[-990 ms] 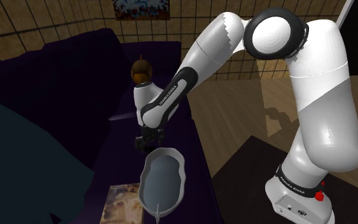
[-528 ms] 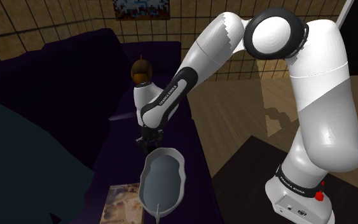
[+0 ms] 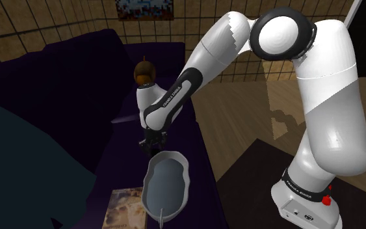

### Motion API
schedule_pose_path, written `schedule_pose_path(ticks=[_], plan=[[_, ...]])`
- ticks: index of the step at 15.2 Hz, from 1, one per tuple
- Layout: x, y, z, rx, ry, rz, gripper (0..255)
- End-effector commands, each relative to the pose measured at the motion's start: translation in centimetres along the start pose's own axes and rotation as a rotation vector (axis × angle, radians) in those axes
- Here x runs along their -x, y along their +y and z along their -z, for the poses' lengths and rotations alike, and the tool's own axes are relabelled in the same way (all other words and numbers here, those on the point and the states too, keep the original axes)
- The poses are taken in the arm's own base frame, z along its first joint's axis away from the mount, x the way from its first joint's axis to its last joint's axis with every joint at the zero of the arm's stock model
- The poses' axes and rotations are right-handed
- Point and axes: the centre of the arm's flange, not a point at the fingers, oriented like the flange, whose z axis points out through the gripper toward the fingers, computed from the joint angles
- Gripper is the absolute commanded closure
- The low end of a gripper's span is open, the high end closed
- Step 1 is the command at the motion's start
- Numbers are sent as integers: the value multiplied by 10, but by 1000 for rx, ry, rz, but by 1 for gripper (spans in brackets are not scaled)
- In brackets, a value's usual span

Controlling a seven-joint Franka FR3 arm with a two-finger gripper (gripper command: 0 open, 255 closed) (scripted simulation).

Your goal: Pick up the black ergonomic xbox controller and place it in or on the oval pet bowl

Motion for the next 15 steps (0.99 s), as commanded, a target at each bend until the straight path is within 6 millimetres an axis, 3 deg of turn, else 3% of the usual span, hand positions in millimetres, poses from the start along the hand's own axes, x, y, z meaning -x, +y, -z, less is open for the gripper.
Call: schedule_pose_path(ticks=[1,15], plan=[[1,0,7,0,0,0,255],[5,-3,81,0,0,0,255]])
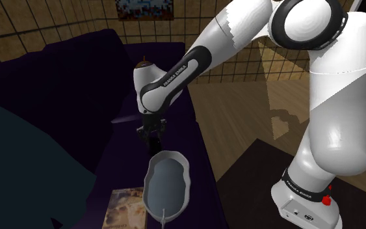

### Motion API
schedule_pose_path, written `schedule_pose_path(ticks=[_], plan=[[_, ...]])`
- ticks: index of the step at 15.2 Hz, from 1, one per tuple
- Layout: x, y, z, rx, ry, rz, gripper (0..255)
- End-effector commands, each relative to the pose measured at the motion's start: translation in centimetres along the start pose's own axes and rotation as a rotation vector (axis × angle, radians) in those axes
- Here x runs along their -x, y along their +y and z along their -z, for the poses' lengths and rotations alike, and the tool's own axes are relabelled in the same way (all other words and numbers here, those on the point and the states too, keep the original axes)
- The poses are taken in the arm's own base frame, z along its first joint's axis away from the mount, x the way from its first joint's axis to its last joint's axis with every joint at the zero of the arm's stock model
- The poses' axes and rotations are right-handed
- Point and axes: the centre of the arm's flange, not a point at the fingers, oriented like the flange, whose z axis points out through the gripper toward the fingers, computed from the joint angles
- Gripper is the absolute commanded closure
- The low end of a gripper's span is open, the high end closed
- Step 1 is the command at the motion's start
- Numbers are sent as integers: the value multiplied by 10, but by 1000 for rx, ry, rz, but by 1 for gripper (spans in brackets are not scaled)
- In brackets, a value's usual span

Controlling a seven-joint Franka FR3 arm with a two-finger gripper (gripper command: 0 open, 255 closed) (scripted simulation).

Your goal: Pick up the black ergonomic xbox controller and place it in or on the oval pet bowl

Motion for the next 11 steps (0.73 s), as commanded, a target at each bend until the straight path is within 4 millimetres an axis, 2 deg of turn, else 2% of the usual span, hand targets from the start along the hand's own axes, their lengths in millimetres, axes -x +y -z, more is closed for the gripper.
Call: schedule_pose_path(ticks=[1,11], plan=[[-1,-1,11,0,0,0,255],[2,-3,64,0,0,0,255]])
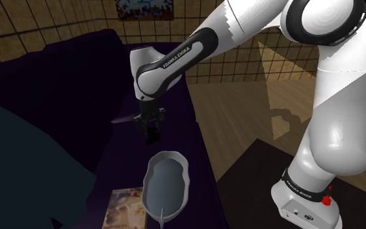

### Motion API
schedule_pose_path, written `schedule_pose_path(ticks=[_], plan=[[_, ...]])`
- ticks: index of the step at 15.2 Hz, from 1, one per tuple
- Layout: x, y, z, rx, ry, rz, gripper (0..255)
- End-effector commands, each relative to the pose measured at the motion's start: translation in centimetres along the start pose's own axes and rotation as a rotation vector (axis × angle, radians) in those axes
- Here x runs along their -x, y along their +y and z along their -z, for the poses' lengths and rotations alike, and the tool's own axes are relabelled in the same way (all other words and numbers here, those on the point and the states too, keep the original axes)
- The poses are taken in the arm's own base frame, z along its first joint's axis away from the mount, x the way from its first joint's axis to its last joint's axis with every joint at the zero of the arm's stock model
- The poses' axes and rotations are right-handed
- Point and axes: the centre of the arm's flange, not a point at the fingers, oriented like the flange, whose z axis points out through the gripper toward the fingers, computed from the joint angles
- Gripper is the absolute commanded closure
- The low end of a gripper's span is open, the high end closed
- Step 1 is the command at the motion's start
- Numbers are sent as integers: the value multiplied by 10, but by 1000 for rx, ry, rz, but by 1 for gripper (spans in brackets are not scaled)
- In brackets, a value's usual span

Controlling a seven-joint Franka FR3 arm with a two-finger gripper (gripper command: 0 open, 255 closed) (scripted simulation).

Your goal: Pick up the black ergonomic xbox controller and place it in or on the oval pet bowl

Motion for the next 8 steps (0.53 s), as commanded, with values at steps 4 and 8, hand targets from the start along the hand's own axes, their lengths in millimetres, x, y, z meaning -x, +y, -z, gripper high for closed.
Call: schedule_pose_path(ticks=[4,8], plan=[[3,-1,27,0,0,0,255],[29,-7,35,0,0,0,255]])
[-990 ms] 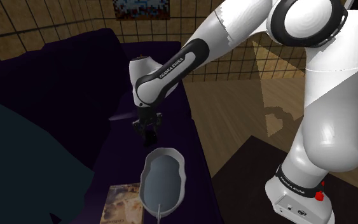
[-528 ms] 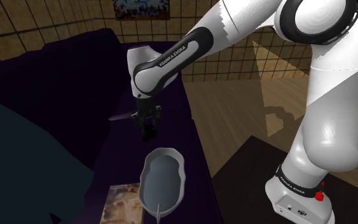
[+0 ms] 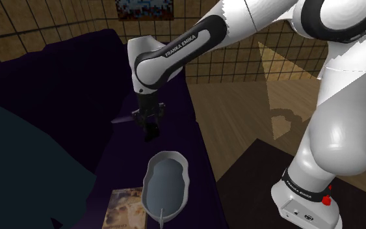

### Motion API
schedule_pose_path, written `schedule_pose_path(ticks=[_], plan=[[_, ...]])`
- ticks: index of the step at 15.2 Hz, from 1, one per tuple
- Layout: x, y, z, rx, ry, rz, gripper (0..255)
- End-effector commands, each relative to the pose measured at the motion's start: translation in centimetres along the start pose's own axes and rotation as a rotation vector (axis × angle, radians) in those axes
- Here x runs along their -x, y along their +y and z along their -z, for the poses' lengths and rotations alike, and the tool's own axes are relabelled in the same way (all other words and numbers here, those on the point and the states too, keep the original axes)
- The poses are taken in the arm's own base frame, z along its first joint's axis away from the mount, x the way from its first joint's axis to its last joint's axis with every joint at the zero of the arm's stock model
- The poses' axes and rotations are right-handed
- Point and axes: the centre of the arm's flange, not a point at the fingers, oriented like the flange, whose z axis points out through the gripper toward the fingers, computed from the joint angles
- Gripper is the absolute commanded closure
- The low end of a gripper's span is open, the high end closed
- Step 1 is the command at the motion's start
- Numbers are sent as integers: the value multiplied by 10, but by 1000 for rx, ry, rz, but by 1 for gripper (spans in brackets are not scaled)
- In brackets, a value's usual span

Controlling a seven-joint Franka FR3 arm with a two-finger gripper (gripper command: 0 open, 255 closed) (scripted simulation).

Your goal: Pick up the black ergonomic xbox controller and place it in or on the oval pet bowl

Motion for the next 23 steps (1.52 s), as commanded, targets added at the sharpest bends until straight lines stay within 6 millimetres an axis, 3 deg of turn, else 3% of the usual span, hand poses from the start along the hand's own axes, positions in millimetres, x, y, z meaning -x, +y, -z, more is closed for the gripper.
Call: schedule_pose_path(ticks=[1,12,23], plan=[[24,-2,1,0,0,0,255],[166,-35,2,0,0,0,255],[163,-33,-56,0,0,0,255]])
